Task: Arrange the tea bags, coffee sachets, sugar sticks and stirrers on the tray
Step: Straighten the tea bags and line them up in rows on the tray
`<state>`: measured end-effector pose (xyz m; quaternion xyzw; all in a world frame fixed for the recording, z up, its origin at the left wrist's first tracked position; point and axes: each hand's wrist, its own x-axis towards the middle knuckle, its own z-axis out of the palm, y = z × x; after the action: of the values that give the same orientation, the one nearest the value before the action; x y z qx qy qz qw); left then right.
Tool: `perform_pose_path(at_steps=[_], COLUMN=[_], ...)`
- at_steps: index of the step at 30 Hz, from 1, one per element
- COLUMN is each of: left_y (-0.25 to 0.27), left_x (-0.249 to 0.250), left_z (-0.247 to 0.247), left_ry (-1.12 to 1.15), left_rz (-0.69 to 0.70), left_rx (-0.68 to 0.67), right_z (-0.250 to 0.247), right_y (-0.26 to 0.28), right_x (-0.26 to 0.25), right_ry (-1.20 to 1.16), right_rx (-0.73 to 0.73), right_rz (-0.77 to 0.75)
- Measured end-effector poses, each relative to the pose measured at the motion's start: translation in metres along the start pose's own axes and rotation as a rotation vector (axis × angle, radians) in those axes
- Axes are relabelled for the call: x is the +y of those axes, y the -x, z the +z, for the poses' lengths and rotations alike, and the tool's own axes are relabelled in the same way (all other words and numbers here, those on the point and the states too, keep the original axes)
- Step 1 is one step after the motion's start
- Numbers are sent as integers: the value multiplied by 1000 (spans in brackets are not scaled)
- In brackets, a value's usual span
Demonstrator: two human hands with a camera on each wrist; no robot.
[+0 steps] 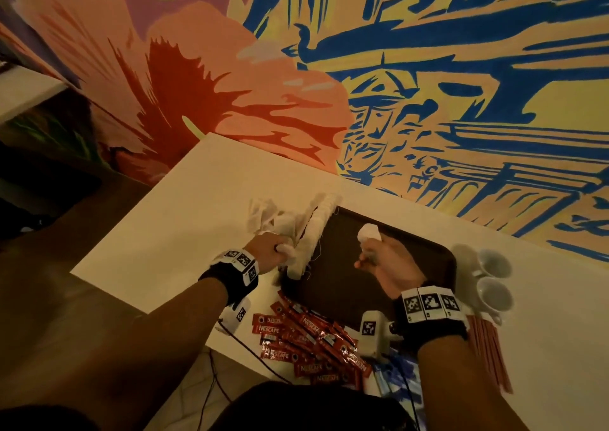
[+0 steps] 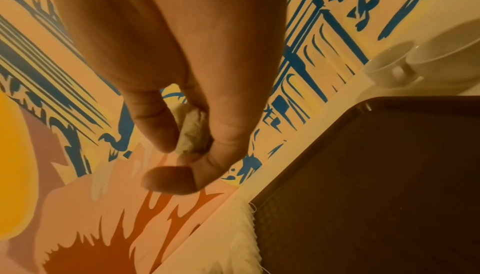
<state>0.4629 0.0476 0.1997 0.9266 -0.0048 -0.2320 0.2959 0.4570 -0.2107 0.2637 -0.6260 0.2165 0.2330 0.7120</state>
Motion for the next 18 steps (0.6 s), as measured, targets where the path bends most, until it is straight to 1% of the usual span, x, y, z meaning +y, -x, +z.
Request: perform_pose_path(at_steps=[3,7,12,15,18], left_y=[-7,-16,-26,-30,-33], left_x=[-10,-14,-23,-24,-25], left_z=[19,37,59,62,64], left_ry=[-51,-149,-234,-283,-337], left_rz=[-30,-18,-11,-6,18], left_rx=[-90,-174,-173,-176,-150], right_z=[-2,-3,-1,-2,-2], right_y=[5,9,11,10,9], right_x=[7,14,16,18,22], right_ry=[36,71,49,31,17], right_rx=[33,75,86,94,100], right_rz=[-22,-31,-34,-29,-11])
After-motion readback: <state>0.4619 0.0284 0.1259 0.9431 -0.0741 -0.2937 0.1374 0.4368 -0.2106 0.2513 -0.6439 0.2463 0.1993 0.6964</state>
